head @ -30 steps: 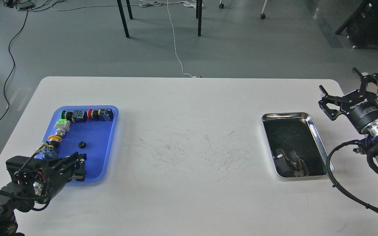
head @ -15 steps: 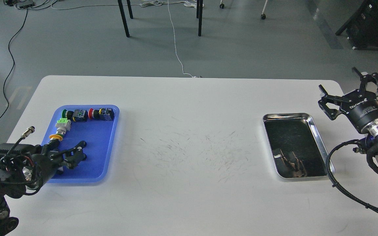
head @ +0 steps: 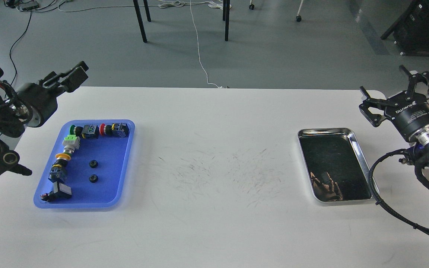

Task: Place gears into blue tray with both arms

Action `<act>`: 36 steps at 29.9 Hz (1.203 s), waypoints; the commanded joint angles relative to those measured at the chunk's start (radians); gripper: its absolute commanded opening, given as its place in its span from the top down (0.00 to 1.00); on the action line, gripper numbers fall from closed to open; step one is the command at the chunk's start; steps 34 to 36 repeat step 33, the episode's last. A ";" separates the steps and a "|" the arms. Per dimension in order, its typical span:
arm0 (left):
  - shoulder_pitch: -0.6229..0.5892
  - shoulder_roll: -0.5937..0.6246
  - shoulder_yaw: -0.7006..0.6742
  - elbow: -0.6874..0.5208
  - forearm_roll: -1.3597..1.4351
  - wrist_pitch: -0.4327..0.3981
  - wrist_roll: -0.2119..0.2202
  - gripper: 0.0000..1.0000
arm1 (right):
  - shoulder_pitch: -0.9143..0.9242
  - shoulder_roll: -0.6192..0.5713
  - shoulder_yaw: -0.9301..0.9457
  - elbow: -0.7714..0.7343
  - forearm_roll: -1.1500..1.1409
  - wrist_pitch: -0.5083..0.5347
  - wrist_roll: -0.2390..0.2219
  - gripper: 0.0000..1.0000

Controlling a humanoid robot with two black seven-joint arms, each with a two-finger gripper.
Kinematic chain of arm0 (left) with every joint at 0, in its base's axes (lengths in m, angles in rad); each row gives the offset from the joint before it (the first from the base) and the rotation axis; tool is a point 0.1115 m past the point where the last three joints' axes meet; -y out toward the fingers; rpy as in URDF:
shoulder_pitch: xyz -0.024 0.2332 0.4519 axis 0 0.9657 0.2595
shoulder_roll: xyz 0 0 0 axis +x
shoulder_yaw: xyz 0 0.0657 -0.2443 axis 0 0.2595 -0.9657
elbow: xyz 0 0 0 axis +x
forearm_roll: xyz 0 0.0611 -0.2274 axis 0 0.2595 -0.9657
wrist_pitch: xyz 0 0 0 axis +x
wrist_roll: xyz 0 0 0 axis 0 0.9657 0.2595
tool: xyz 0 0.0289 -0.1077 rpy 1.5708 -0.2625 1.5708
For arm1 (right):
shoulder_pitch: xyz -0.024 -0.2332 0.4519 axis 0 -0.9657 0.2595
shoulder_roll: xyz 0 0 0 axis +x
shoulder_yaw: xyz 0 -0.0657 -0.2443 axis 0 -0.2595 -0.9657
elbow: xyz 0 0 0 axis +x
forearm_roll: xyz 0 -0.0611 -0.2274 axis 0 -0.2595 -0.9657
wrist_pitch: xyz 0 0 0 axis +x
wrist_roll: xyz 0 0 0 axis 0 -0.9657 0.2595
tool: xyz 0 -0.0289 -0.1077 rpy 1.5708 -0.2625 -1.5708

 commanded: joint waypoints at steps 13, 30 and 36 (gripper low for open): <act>-0.036 -0.529 -0.429 0.374 -0.436 -0.006 -0.091 0.02 | 0.048 0.029 -0.036 0.028 0.000 -0.036 0.000 0.02; -0.015 -0.564 -0.461 0.632 -0.823 -0.258 -0.190 0.02 | 0.037 0.061 -0.047 0.007 -0.002 -0.037 0.002 0.02; -0.017 -0.566 -0.461 0.631 -0.823 -0.258 -0.210 0.02 | 0.036 0.063 -0.045 0.007 -0.002 -0.037 0.000 0.02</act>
